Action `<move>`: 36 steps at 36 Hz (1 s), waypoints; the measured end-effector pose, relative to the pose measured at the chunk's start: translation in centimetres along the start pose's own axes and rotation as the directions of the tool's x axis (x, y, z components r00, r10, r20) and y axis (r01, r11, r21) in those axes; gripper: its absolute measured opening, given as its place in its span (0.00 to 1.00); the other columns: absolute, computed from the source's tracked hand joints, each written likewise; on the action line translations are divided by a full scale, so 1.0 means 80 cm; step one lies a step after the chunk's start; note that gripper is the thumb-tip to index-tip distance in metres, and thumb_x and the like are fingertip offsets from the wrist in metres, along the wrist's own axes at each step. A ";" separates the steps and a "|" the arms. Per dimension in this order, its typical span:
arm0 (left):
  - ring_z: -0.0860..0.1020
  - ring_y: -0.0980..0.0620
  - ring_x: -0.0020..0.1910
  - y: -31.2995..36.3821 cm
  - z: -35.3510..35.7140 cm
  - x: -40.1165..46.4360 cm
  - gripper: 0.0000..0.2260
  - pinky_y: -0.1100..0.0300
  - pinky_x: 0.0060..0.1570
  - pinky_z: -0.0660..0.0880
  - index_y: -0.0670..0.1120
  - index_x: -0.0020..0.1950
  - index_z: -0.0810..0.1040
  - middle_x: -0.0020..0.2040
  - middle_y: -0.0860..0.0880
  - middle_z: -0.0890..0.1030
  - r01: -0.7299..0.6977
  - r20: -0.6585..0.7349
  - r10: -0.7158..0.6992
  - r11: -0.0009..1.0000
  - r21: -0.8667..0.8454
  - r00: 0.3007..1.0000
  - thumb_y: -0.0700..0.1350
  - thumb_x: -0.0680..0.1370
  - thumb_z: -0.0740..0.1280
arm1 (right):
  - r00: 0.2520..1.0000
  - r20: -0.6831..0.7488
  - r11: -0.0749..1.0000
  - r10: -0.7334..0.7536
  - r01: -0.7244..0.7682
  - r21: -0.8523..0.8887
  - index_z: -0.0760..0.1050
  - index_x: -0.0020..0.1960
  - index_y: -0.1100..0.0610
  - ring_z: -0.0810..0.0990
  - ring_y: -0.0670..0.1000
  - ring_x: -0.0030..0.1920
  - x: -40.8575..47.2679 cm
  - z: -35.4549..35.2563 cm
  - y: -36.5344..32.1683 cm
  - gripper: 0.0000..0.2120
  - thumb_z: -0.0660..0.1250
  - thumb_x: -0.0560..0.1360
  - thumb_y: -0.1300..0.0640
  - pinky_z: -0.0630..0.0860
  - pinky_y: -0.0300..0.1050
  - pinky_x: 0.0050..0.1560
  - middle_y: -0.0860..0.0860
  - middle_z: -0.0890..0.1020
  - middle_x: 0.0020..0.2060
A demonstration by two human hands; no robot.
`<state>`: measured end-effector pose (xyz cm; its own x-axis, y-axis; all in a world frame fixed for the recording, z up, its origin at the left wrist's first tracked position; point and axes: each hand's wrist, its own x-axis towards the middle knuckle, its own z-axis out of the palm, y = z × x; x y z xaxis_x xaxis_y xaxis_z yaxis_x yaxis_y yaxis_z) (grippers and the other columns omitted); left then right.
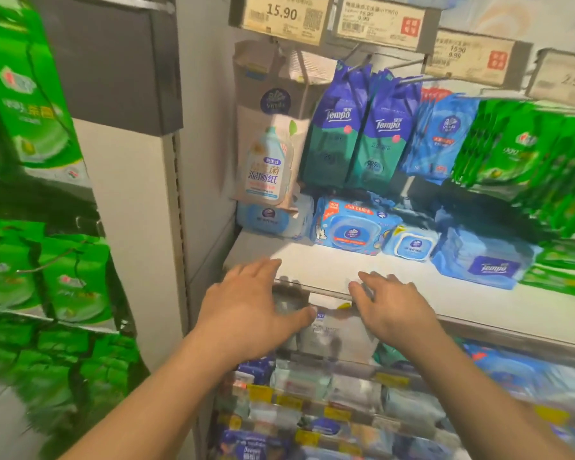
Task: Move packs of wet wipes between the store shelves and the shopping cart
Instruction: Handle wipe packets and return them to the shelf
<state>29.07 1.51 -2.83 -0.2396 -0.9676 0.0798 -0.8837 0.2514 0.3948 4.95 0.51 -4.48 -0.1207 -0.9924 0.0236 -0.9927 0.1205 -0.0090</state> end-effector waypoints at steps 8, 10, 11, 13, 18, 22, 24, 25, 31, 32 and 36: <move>0.61 0.50 0.77 0.032 0.006 -0.070 0.46 0.44 0.70 0.67 0.57 0.79 0.58 0.79 0.56 0.61 0.055 -0.096 -0.048 0.996 0.076 0.994 0.79 0.66 0.54 | 0.998 -0.045 0.995 -0.053 0.056 0.078 0.71 0.74 0.49 0.74 0.58 0.68 -0.080 -0.007 0.020 0.27 0.51 0.83 0.37 0.70 0.53 0.67 0.50 0.77 0.69; 0.62 0.50 0.76 0.043 0.012 -0.093 0.45 0.44 0.70 0.67 0.58 0.78 0.58 0.78 0.56 0.62 0.072 -0.113 -0.063 0.994 0.079 0.992 0.79 0.66 0.54 | 0.995 -0.045 0.989 -0.084 0.089 0.115 0.71 0.75 0.50 0.73 0.57 0.69 -0.095 0.002 0.033 0.28 0.52 0.82 0.36 0.70 0.53 0.69 0.50 0.76 0.71; 0.61 0.50 0.76 0.048 0.016 -0.106 0.46 0.44 0.71 0.67 0.57 0.78 0.58 0.79 0.56 0.62 0.082 -0.114 -0.073 0.994 0.076 0.991 0.79 0.66 0.53 | 0.995 -0.040 0.986 -0.096 0.100 0.134 0.70 0.76 0.50 0.72 0.57 0.71 -0.104 0.007 0.040 0.29 0.52 0.82 0.35 0.69 0.53 0.70 0.50 0.75 0.72; 0.60 0.50 0.77 0.057 0.025 -0.132 0.47 0.45 0.73 0.64 0.57 0.79 0.57 0.79 0.55 0.60 0.117 -0.095 -0.109 0.990 0.078 0.989 0.81 0.66 0.51 | 0.994 -0.007 0.981 -0.107 0.106 0.162 0.66 0.78 0.49 0.69 0.57 0.74 -0.122 0.015 0.053 0.31 0.52 0.82 0.35 0.68 0.55 0.72 0.50 0.72 0.75; 0.57 0.52 0.78 0.084 0.043 -0.203 0.47 0.47 0.74 0.63 0.59 0.80 0.54 0.80 0.57 0.57 0.233 -0.046 -0.230 0.967 0.105 0.972 0.80 0.66 0.56 | 0.991 0.077 0.954 -0.110 0.084 0.288 0.60 0.81 0.46 0.62 0.56 0.79 -0.184 0.026 0.070 0.30 0.53 0.83 0.35 0.65 0.53 0.75 0.48 0.65 0.79; 0.57 0.51 0.78 0.090 0.047 -0.259 0.45 0.46 0.74 0.62 0.59 0.80 0.54 0.80 0.55 0.58 0.289 -0.051 -0.285 0.951 0.107 0.957 0.78 0.68 0.57 | 0.980 0.103 0.927 -0.173 0.126 0.353 0.60 0.81 0.46 0.65 0.54 0.77 -0.221 0.041 0.069 0.30 0.54 0.82 0.35 0.66 0.52 0.74 0.46 0.65 0.79; 0.58 0.49 0.78 0.088 0.047 -0.283 0.45 0.47 0.73 0.62 0.58 0.80 0.54 0.80 0.54 0.59 0.328 -0.045 -0.325 0.939 0.099 0.945 0.78 0.68 0.58 | 0.970 0.125 0.919 -0.208 0.150 0.363 0.59 0.81 0.46 0.66 0.53 0.77 -0.236 0.044 0.061 0.31 0.54 0.82 0.34 0.67 0.53 0.75 0.46 0.65 0.79; 0.58 0.49 0.78 0.086 0.047 -0.294 0.46 0.46 0.73 0.62 0.58 0.80 0.54 0.80 0.53 0.59 0.347 -0.047 -0.344 0.933 0.093 0.938 0.77 0.68 0.59 | 0.966 0.127 0.916 -0.227 0.167 0.364 0.60 0.81 0.46 0.66 0.53 0.77 -0.243 0.046 0.056 0.31 0.54 0.82 0.34 0.67 0.52 0.75 0.46 0.66 0.79; 0.57 0.48 0.78 0.048 0.040 -0.363 0.48 0.43 0.73 0.63 0.59 0.80 0.53 0.81 0.54 0.56 0.474 -0.050 -0.471 0.879 0.058 0.881 0.79 0.65 0.56 | 0.926 0.148 0.902 -0.347 0.286 0.324 0.62 0.80 0.46 0.68 0.53 0.76 -0.276 0.056 -0.003 0.31 0.54 0.82 0.34 0.68 0.50 0.72 0.47 0.68 0.78; 0.57 0.48 0.79 0.039 0.037 -0.375 0.48 0.42 0.73 0.63 0.59 0.80 0.52 0.81 0.54 0.56 0.496 -0.053 -0.494 0.867 0.050 0.868 0.79 0.65 0.57 | 0.918 0.153 0.898 -0.367 0.306 0.317 0.62 0.80 0.46 0.69 0.54 0.75 -0.281 0.058 -0.017 0.31 0.54 0.81 0.34 0.67 0.50 0.72 0.47 0.69 0.77; 0.57 0.49 0.79 -0.003 0.025 -0.426 0.45 0.43 0.74 0.63 0.60 0.80 0.52 0.81 0.54 0.56 0.583 -0.078 -0.581 0.813 0.000 0.810 0.77 0.67 0.59 | 0.863 0.182 0.861 -0.471 0.405 0.308 0.59 0.81 0.45 0.70 0.54 0.74 -0.298 0.065 -0.084 0.31 0.53 0.82 0.34 0.68 0.50 0.73 0.47 0.69 0.77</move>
<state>36.65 34.50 -7.50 0.3508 -0.9318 -0.0933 -0.8577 -0.3597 0.3674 14.50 23.27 -10.17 0.3644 -0.9178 -0.1575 -0.9016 -0.3054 -0.3063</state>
